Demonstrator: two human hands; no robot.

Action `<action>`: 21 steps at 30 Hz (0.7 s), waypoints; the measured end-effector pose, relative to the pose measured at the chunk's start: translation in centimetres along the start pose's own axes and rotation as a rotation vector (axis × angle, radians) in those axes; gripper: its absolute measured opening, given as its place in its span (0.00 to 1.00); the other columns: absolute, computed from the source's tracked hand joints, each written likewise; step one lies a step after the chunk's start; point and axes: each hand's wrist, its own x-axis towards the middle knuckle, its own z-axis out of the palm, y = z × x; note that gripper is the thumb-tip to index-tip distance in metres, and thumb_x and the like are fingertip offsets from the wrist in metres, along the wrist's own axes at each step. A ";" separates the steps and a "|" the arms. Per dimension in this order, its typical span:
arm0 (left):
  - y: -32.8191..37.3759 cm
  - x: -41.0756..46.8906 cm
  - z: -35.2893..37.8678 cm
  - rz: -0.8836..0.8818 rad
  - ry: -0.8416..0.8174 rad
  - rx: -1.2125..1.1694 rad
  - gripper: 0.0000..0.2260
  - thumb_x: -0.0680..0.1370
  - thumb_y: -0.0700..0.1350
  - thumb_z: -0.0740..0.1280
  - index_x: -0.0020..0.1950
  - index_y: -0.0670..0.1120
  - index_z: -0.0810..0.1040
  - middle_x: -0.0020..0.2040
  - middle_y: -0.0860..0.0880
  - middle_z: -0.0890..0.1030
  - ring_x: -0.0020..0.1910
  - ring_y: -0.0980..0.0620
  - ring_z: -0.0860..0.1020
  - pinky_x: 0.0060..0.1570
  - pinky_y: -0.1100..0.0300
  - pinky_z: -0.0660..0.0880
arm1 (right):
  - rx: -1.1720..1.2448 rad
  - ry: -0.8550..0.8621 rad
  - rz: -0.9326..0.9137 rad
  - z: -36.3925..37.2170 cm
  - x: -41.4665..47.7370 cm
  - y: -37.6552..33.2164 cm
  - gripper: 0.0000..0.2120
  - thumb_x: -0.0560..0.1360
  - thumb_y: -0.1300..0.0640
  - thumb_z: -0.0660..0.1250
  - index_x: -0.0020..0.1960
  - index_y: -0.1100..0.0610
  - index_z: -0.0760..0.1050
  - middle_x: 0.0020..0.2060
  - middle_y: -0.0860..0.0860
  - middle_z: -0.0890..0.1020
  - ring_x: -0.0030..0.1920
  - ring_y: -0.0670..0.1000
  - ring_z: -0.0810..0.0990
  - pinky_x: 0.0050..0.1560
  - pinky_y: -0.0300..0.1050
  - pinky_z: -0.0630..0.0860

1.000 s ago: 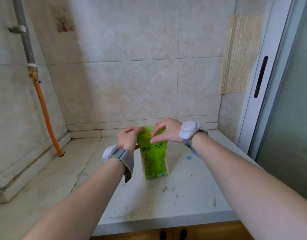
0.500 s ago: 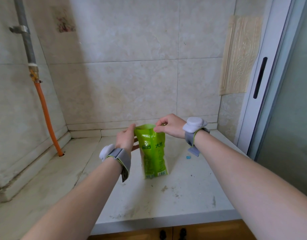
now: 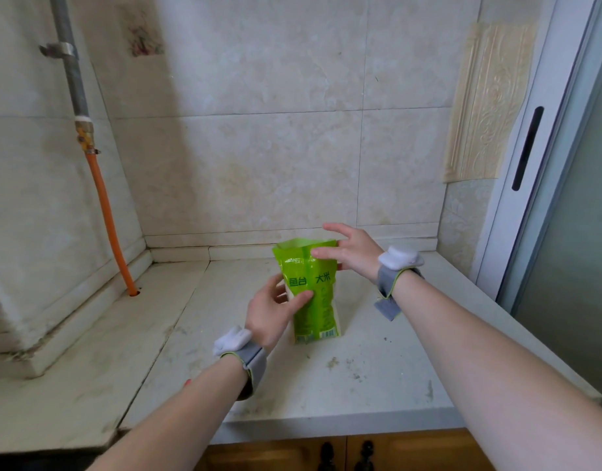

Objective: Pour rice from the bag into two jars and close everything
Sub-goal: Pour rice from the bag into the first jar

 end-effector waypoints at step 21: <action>0.7 -0.7 3.1 -0.173 -0.147 -0.252 0.16 0.73 0.45 0.73 0.59 0.45 0.77 0.53 0.43 0.84 0.51 0.47 0.83 0.50 0.52 0.80 | -0.230 0.436 -0.041 -0.9 0.6 0.3 0.10 0.70 0.51 0.71 0.41 0.59 0.82 0.41 0.61 0.85 0.41 0.53 0.81 0.50 0.50 0.78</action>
